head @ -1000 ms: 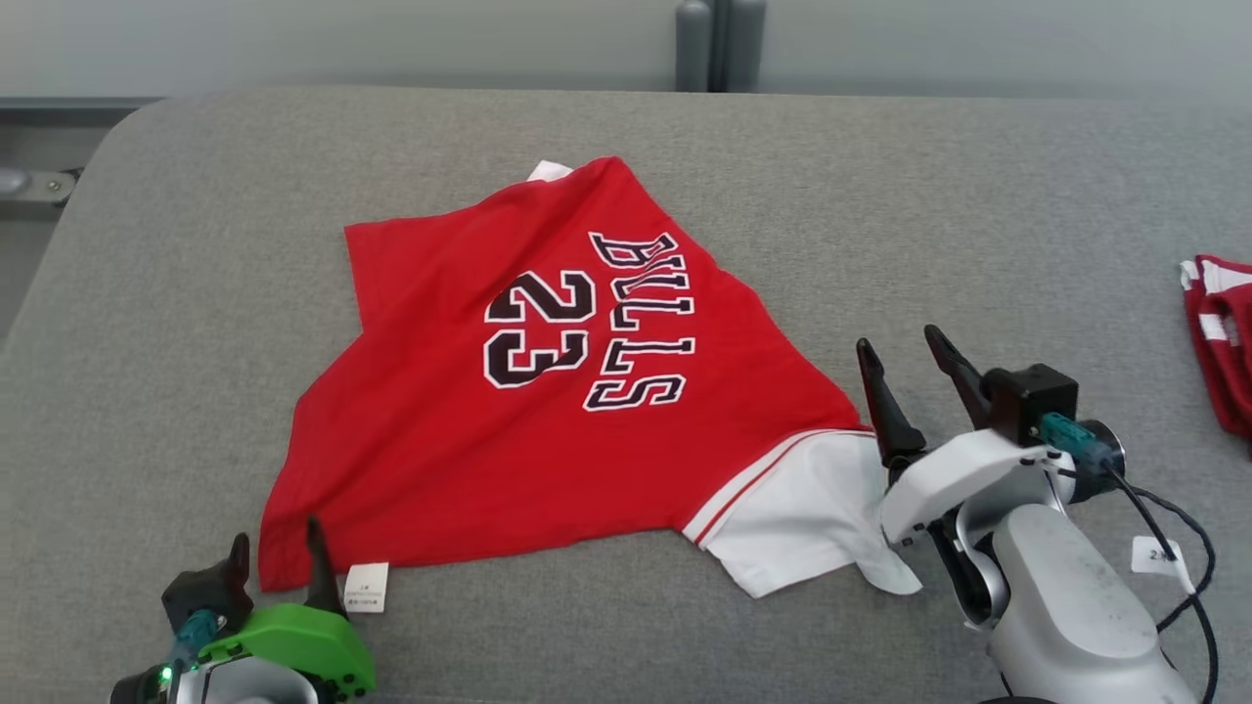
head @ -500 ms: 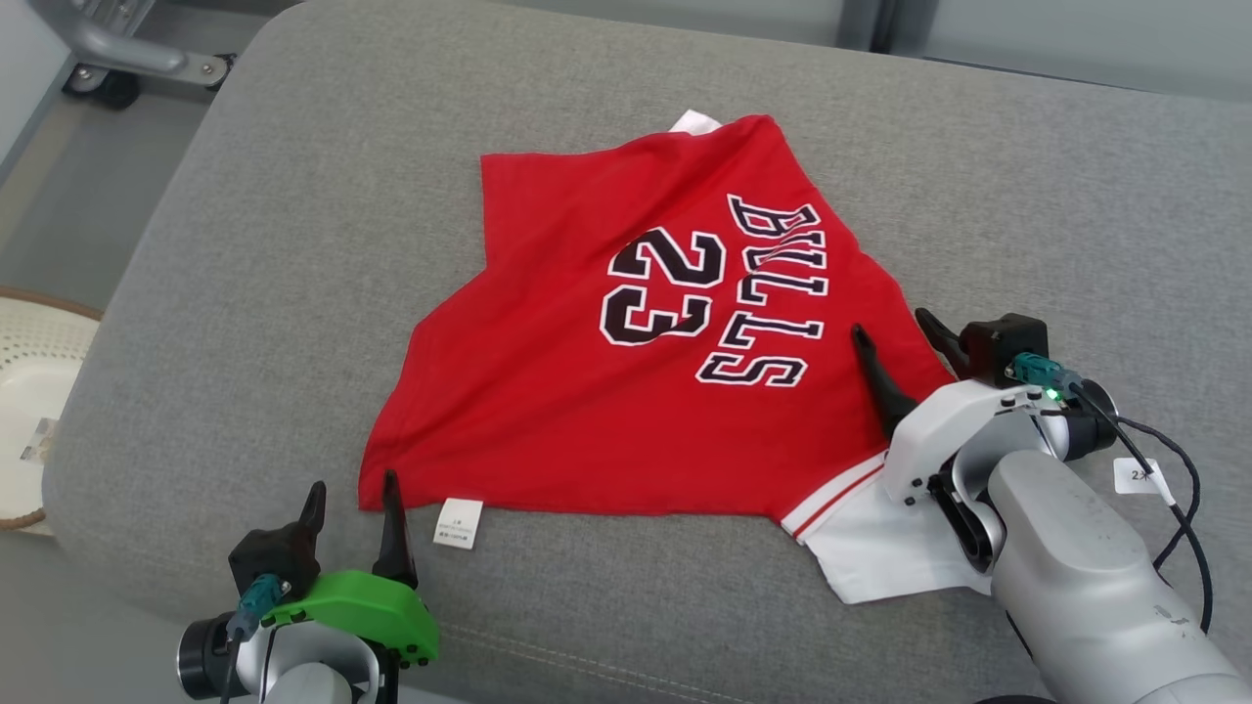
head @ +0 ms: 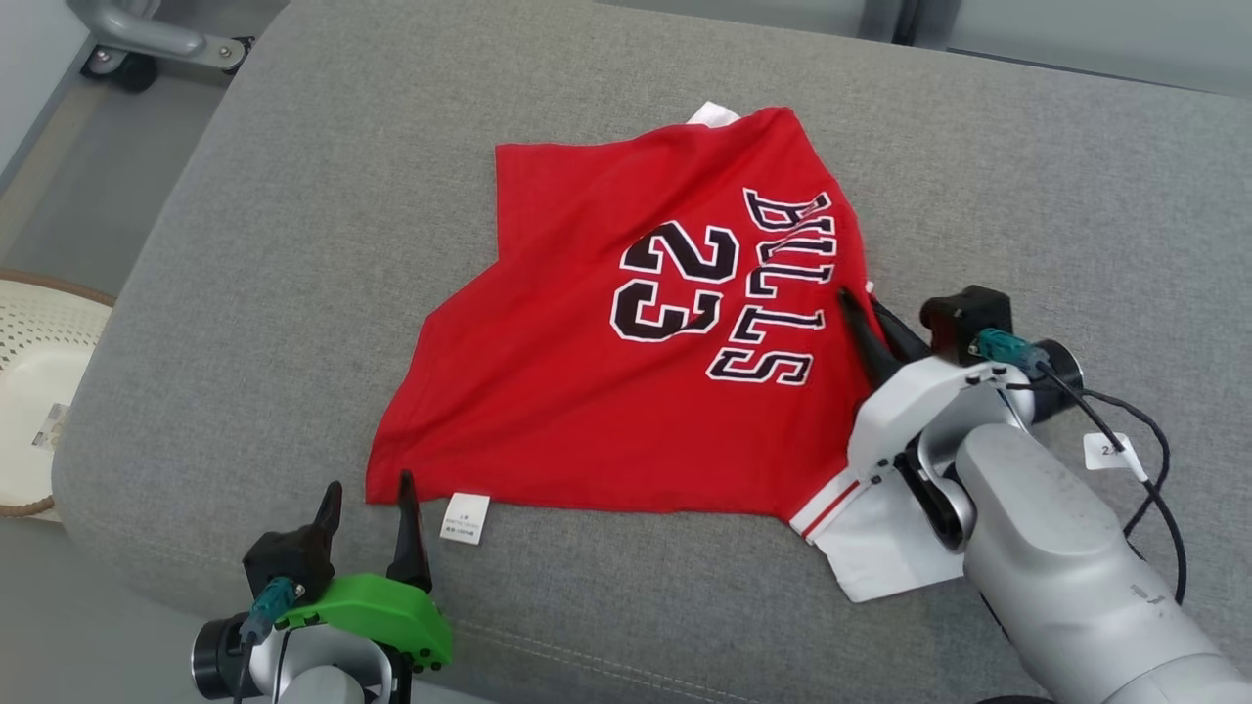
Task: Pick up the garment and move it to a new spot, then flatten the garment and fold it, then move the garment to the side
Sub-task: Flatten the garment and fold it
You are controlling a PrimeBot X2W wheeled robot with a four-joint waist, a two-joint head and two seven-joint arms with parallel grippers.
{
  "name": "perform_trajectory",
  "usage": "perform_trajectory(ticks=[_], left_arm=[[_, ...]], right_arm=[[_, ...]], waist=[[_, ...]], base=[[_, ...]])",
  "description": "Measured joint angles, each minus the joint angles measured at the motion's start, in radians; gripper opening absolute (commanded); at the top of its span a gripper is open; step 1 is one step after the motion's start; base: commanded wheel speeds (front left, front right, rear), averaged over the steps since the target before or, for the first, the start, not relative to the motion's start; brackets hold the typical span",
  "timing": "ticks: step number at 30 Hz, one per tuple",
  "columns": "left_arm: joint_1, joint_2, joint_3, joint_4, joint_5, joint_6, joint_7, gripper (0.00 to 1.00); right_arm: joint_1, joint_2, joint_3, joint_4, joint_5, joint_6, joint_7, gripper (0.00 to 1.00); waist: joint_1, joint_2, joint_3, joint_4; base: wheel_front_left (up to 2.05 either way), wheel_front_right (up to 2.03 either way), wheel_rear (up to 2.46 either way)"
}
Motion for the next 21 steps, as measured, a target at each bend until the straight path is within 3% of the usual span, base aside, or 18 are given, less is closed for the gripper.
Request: perform_trajectory(ticks=[5, 9, 11, 12, 13, 14, 17, 21], left_arm=[[-0.001, 0.0, -0.012, -0.005, 0.0, -0.001, 0.0, 1.0], [-0.001, 0.0, -0.027, -0.002, -0.006, -0.003, 0.0, 1.0], [-0.001, 0.0, -0.034, 0.005, -0.01, -0.006, 0.0, 1.0], [0.0, 0.0, -0.035, 0.009, -0.011, -0.006, 0.0, 1.0], [0.002, 0.0, -0.035, 0.012, -0.014, -0.006, 0.0, 1.0], [0.004, 0.0, -0.035, 0.016, -0.015, -0.006, 0.0, 1.0], [0.007, 0.0, -0.037, 0.025, -0.018, -0.006, 0.0, 1.0], [0.01, 0.0, -0.037, 0.026, -0.026, -0.004, 0.0, 1.0]], right_arm=[[0.0, 0.027, 0.111, -0.113, -0.016, 0.0, 0.0, 0.0], [0.002, 0.058, 0.252, -0.157, 0.002, 0.0, 0.0, 0.0], [0.002, 0.072, 0.371, -0.159, 0.035, 0.0, 0.0, 0.02], [0.002, 0.076, 0.414, -0.156, 0.054, 0.0, 0.0, 0.34], [0.001, 0.081, 0.46, -0.146, 0.075, 0.0, 0.0, 0.88], [0.0, 0.083, 0.505, -0.136, 0.095, 0.0, 0.0, 1.0], [-0.004, 0.086, 0.622, -0.142, 0.192, 0.0, 0.0, 1.0], [-0.044, 0.068, 0.643, -0.197, 0.275, 0.0, 0.0, 1.0]], waist=[[0.0, 0.0, -0.009, -0.01], [0.0, 0.0, -0.02, -0.008], [0.0, 0.0, -0.026, -0.001], [0.0, 0.0, -0.028, 0.002], [0.0, 0.0, -0.031, 0.005], [0.0, 0.0, -0.033, 0.008], [0.0, 0.0, -0.037, 0.016], [0.0, 0.0, -0.038, 0.012]], base=[[0.0, 0.0, 0.0], [0.0, 0.0, 0.0], [0.0, 0.0, 0.0], [0.0, 0.0, 0.0], [0.0, 0.0, 0.0], [0.0, 0.0, 0.0], [0.0, 0.0, 0.0], [0.0, 0.0, 0.0]])
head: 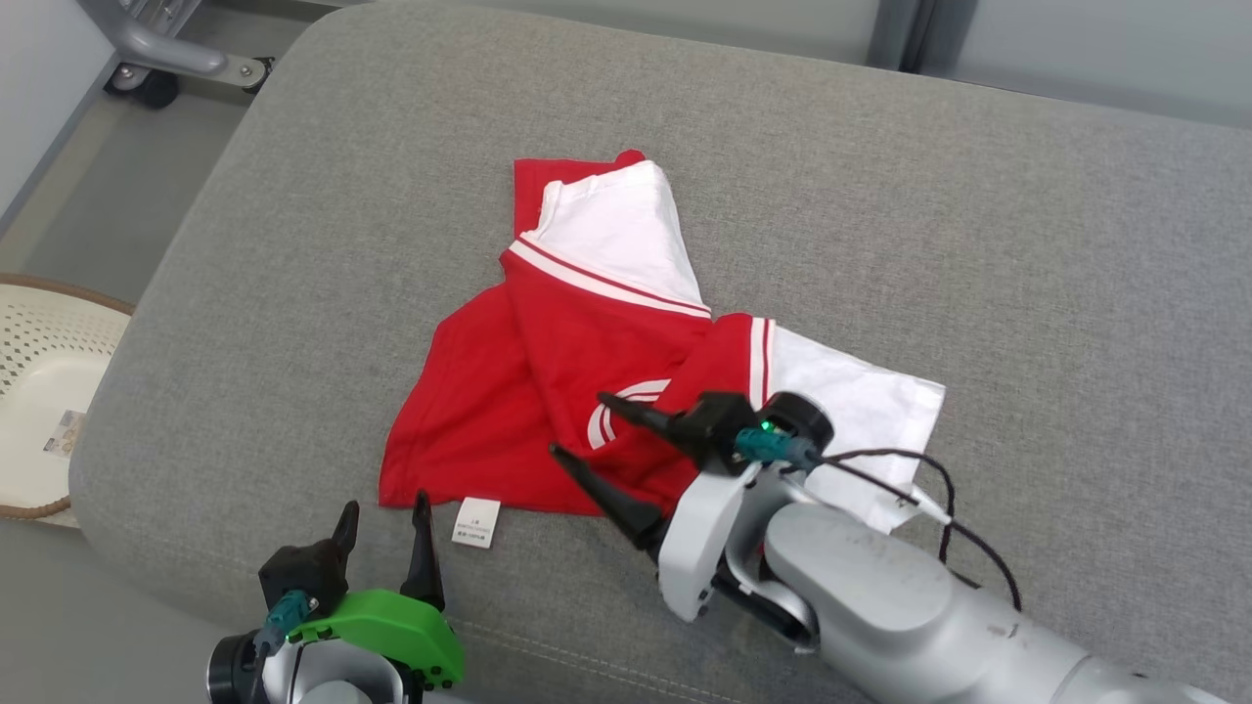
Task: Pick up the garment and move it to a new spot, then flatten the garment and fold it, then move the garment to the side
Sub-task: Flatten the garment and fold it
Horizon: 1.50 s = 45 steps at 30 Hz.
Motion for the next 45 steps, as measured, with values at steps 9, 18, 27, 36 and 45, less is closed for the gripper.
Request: perform_trajectory(ticks=[9, 18, 27, 36, 45], left_arm=[[-0.004, 0.0, -0.037, -0.021, -0.028, 0.003, 0.0, 1.0], [-0.031, 0.001, -0.123, -0.049, -0.081, 0.012, 0.0, 1.0], [-0.063, 0.001, -0.207, -0.091, -0.138, 0.032, 0.0, 1.0], [-0.08, 0.001, -0.254, -0.117, -0.169, 0.052, 0.0, 1.0], [-0.08, 0.001, -0.267, -0.12, -0.185, 0.06, 0.0, 1.0]], right_arm=[[-0.059, -0.121, -0.235, -0.015, -0.016, 0.0, 0.0, 1.0], [-0.16, -0.163, -0.303, 0.166, -0.035, 0.0, 0.0, 1.0], [-0.266, -0.181, -0.269, 0.311, -0.012, 0.0, 0.002, 1.0], [-0.318, -0.191, -0.199, 0.358, 0.012, 0.0, 0.003, 1.0], [-0.346, -0.196, -0.107, 0.364, 0.049, -0.001, 0.001, 0.67]], waist=[[0.0, 0.0, 0.017, -0.004], [0.0, 0.0, 0.057, 0.059], [0.0, 0.0, 0.135, 0.139], [0.0, 0.0, 0.205, 0.201], [0.0, 0.0, 0.247, 0.226]], base=[[0.0, 0.0, 0.0], [0.0, 0.0, 0.0], [0.0, 0.0, 0.0], [0.0, 0.0, 0.0], [0.0, 0.0, 0.0]])
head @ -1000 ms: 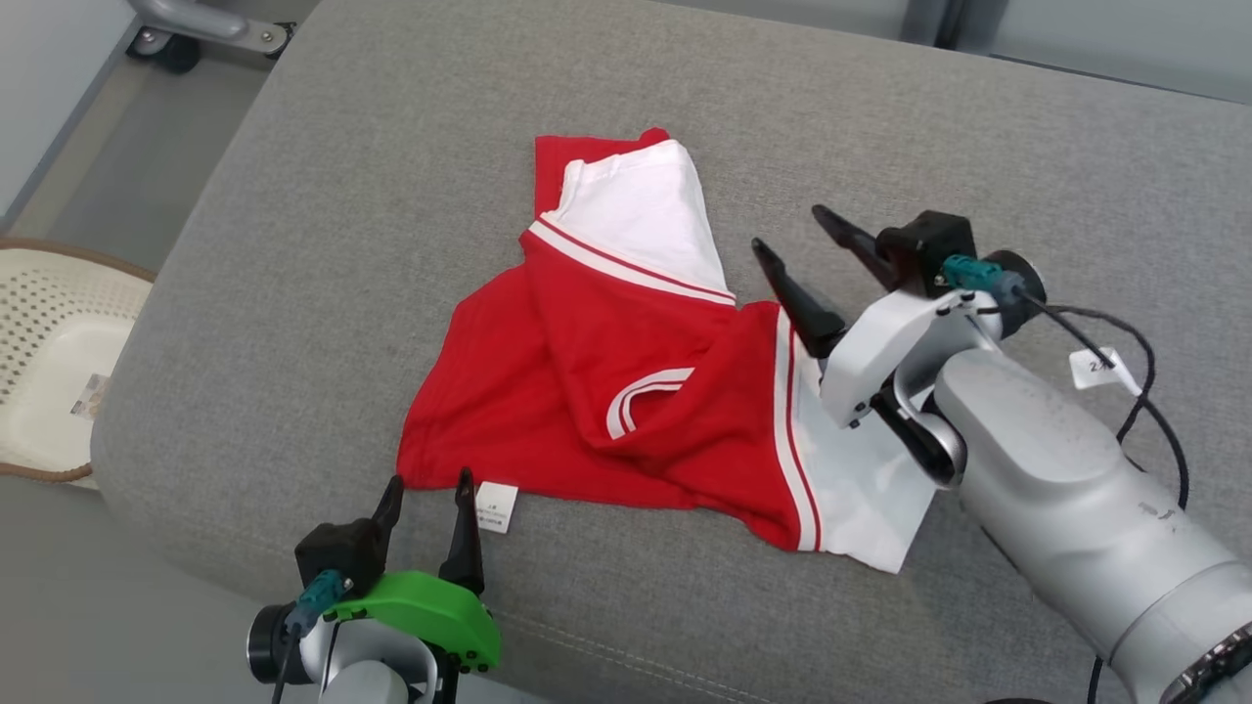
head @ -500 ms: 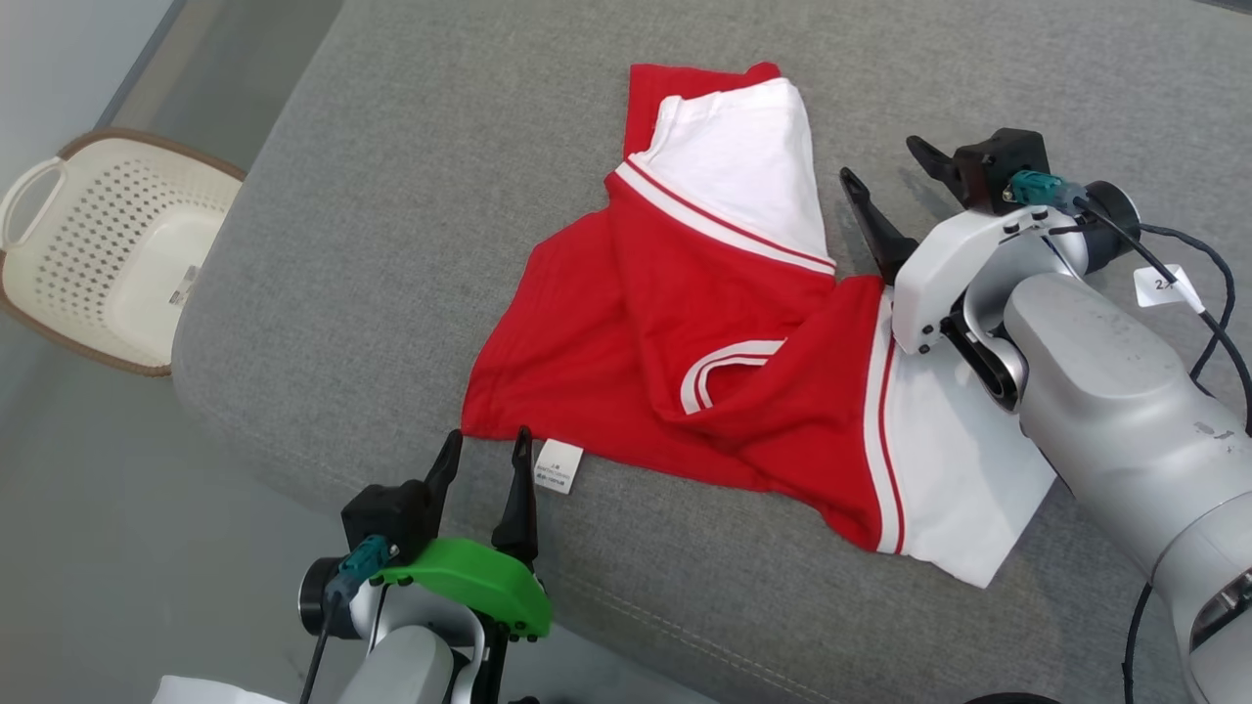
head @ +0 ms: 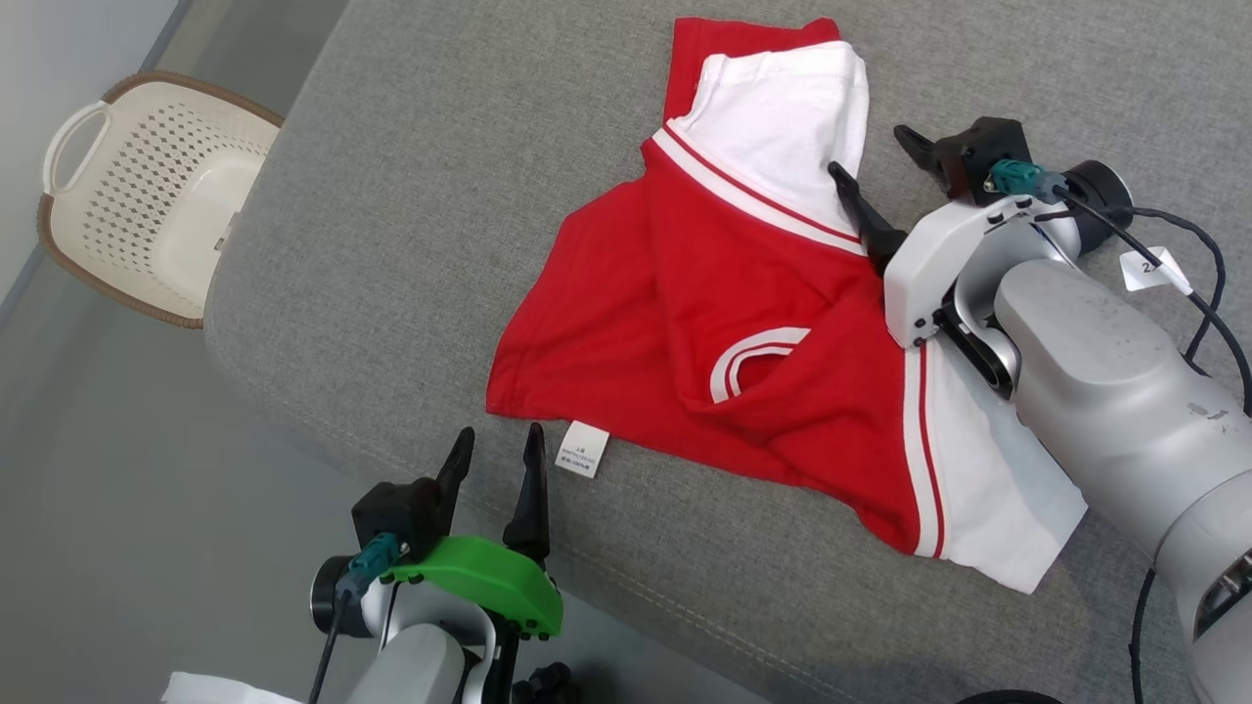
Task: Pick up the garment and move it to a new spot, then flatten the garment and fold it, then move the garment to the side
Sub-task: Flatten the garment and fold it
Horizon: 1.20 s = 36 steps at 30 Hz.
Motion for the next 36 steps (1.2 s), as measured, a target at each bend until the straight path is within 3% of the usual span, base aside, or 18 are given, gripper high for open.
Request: perform_trajectory(ticks=[2, 3, 16, 23, 24, 25, 26, 33, 36], left_arm=[[-0.001, 0.0, -0.003, 0.001, -0.002, 0.0, 0.0, 1.0], [-0.003, 0.0, -0.005, 0.001, -0.005, 0.0, 0.0, 1.0], [-0.009, 0.0, 0.005, 0.021, -0.007, 0.004, 0.0, 1.0], [-0.009, -0.001, 0.027, 0.028, 0.01, 0.004, 0.0, 1.0], [-0.008, -0.001, 0.035, 0.029, 0.018, 0.004, 0.0, 1.0], [-0.007, -0.001, 0.044, 0.031, 0.028, 0.004, 0.0, 1.0], [-0.005, -0.001, 0.053, 0.033, 0.037, 0.003, 0.0, 1.0], [0.014, -0.001, 0.15, 0.042, 0.119, -0.013, 0.0, 1.0], [0.025, -0.002, 0.212, 0.042, 0.172, -0.028, 0.0, 1.0]], right_arm=[[-0.004, -0.002, 0.018, 0.001, 0.012, 0.0, 0.0, 0.26], [-0.006, -0.003, 0.025, 0.002, 0.019, 0.0, 0.0, 0.01], [-0.029, -0.027, 0.056, 0.016, 0.069, 0.001, -0.002, 0.0], [-0.022, -0.048, -0.052, -0.035, 0.049, 0.001, -0.001, 0.0], [-0.015, -0.048, -0.081, -0.046, 0.041, 0.001, -0.001, 0.24], [-0.002, -0.046, -0.104, -0.06, 0.031, 0.001, -0.001, 0.77], [0.017, -0.044, -0.137, -0.072, 0.018, 0.001, -0.001, 1.0], [0.182, -0.024, -0.363, -0.218, -0.1, 0.001, -0.001, 1.0], [0.305, -0.013, -0.49, -0.307, -0.174, 0.001, -0.001, 1.0]], waist=[[0.0, 0.0, 0.002, 0.0], [0.0, 0.0, 0.002, 0.0], [0.0, 0.0, -0.005, -0.011], [0.0, 0.0, -0.029, -0.032], [0.0, 0.0, -0.036, -0.037], [0.0, 0.0, -0.044, -0.042], [0.0, 0.0, -0.054, -0.049], [0.0, 0.0, -0.122, -0.132], [0.0, 0.0, -0.163, -0.198]], base=[[0.0, 0.0, 0.0], [0.0, 0.0, 0.0], [0.0, 0.0, 0.0], [0.0, 0.0, 0.0], [0.0, 0.0, 0.0], [0.0, 0.0, 0.0], [0.0, 0.0, 0.0], [0.0, 0.0, 0.0], [0.0, 0.0, 0.0]])
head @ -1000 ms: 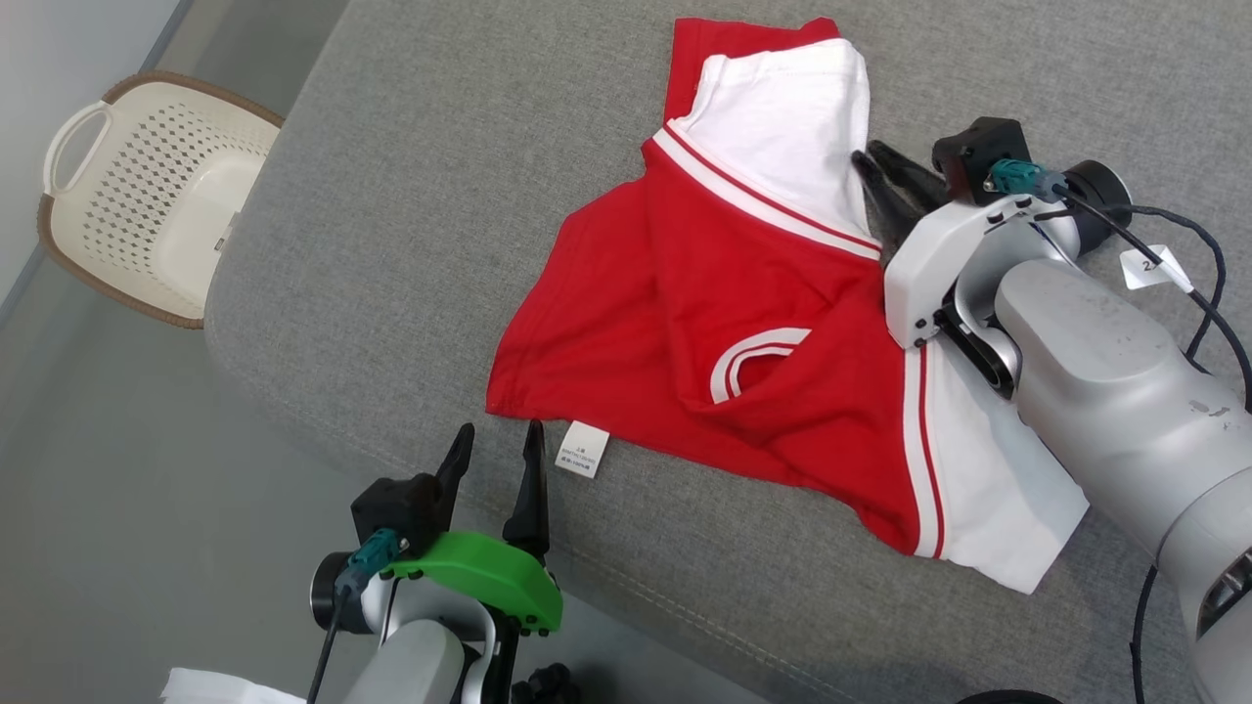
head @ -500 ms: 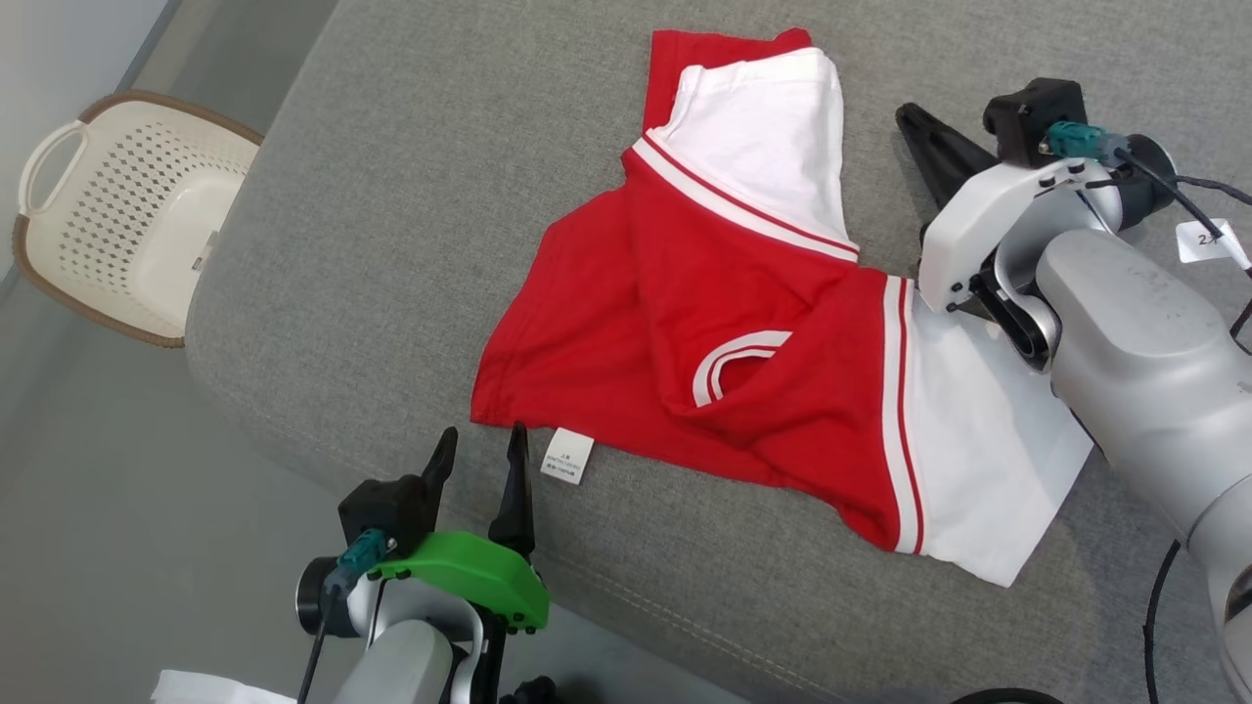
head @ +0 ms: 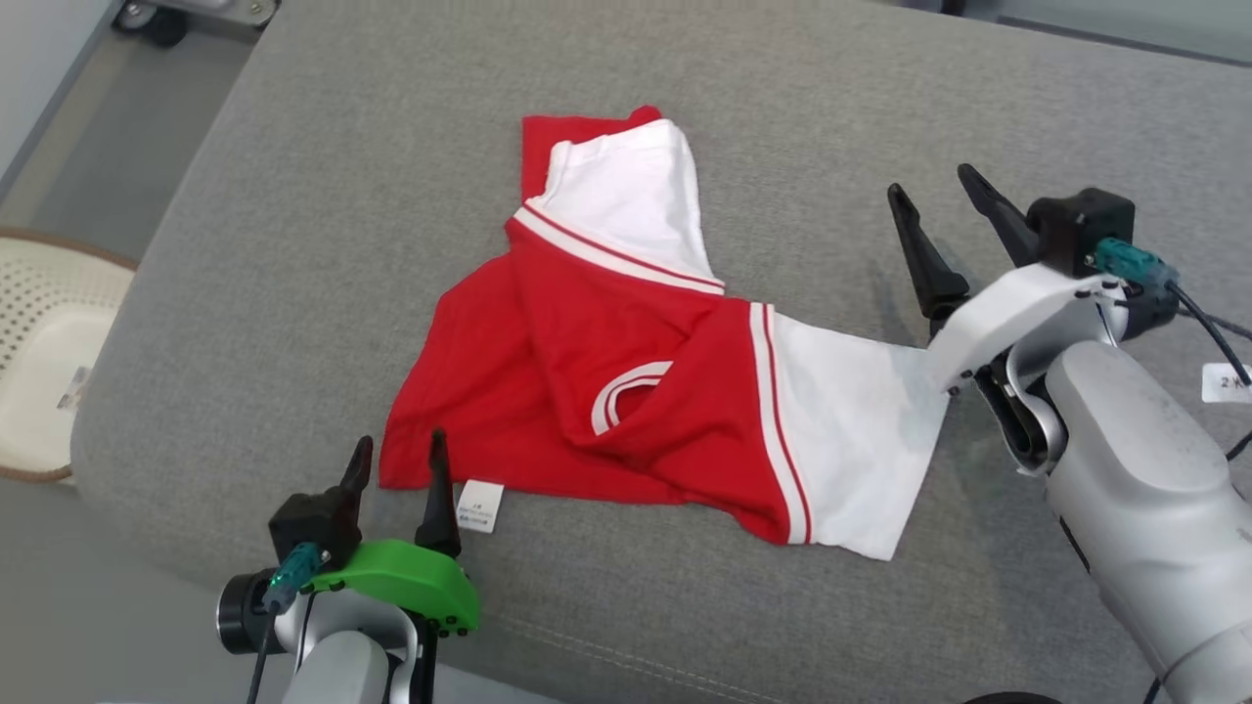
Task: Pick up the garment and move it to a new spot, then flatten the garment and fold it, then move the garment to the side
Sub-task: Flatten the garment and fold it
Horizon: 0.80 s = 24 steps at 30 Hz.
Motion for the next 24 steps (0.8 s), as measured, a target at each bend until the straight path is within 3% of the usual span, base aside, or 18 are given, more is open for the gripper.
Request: perform_trajectory(ticks=[11, 17, 24], left_arm=[[0.067, 0.0, 0.15, -0.004, 0.079, -0.035, 0.0, 1.0], [0.09, 0.0, 0.189, -0.004, 0.095, -0.044, 0.0, 1.0], [0.086, 0.0, 0.204, -0.002, 0.112, -0.053, 0.0, 1.0]], right_arm=[[0.35, 0.076, -0.258, -0.214, -0.142, 0.0, 0.0, 1.0], [0.484, 0.115, -0.307, -0.271, -0.184, 0.0, 0.0, 1.0], [0.533, 0.149, -0.322, -0.294, -0.204, 0.0, 0.0, 1.0]], waist=[[0.0, 0.0001, -0.104, -0.197], [0.0, 0.0, -0.144, -0.295], [0.0, 0.0, -0.161, -0.379]], base=[[0.0, 0.0, 0.0], [0.0, 0.0, 0.0], [0.0, 0.0, 0.0]])
